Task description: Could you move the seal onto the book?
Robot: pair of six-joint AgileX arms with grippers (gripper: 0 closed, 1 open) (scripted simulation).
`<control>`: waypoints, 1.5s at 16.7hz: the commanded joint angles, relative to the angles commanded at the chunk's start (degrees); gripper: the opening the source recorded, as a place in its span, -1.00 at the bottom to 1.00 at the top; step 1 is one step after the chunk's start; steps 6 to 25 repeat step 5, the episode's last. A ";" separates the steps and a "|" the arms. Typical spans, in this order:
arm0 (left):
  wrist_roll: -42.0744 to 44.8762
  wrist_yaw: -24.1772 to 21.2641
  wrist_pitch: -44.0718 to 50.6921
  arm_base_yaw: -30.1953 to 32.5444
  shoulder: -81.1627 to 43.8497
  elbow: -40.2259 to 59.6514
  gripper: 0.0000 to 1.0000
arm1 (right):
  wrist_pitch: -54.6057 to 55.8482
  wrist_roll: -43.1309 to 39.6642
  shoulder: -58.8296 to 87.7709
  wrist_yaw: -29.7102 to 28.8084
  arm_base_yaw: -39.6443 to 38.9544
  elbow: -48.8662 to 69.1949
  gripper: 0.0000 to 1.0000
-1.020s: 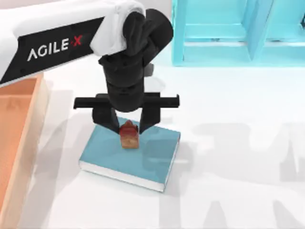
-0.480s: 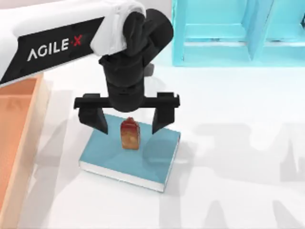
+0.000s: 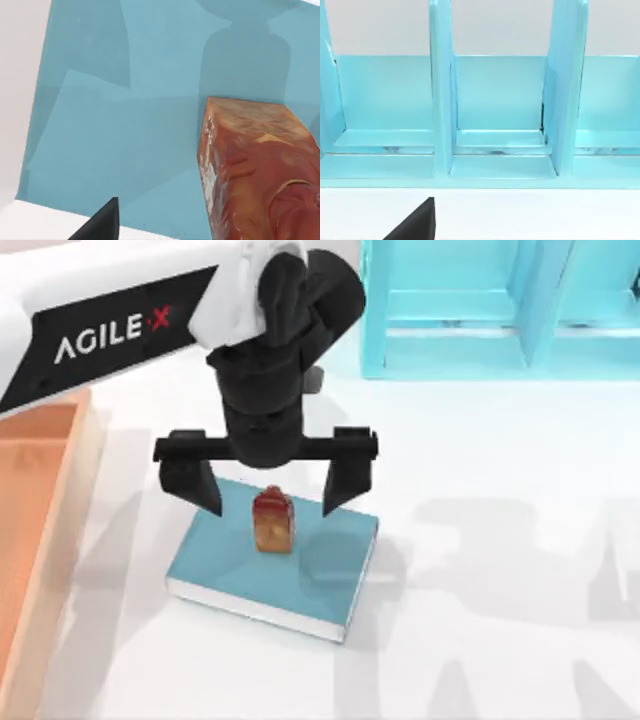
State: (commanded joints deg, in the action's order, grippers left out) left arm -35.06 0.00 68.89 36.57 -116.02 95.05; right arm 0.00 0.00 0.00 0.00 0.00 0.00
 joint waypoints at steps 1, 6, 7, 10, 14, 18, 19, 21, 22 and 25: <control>-0.02 0.00 1.25 0.02 0.12 1.11 1.00 | 0.00 0.00 0.00 0.00 0.00 0.00 1.00; -0.01 -0.01 4.54 0.01 0.60 4.02 1.00 | 0.00 0.00 0.00 0.00 0.00 0.00 1.00; -0.01 -0.01 4.54 0.01 0.60 4.02 1.00 | 0.00 0.00 0.00 0.00 0.00 0.00 1.00; -0.01 -0.01 4.54 0.01 0.60 4.02 1.00 | 0.00 0.00 0.00 0.00 0.00 0.00 1.00; -0.01 -0.01 4.54 0.01 0.60 4.02 1.00 | 0.00 0.00 0.00 0.00 0.00 0.00 1.00; -0.01 -0.01 4.54 0.01 0.60 4.02 1.00 | 0.00 0.00 0.00 0.00 0.00 0.00 1.00; -0.01 -0.01 4.54 0.01 0.60 4.02 1.00 | 0.00 0.00 0.00 0.00 0.00 0.00 1.00; -0.01 -0.01 4.54 0.01 0.60 4.02 1.00 | 0.00 0.00 0.00 0.00 0.00 0.00 1.00; -0.01 -0.01 4.54 0.01 0.60 4.02 1.00 | 0.00 0.00 0.00 0.00 0.00 0.00 1.00; -0.01 -0.01 4.54 0.01 0.60 4.02 1.00 | 0.00 0.00 0.00 0.00 0.00 0.00 1.00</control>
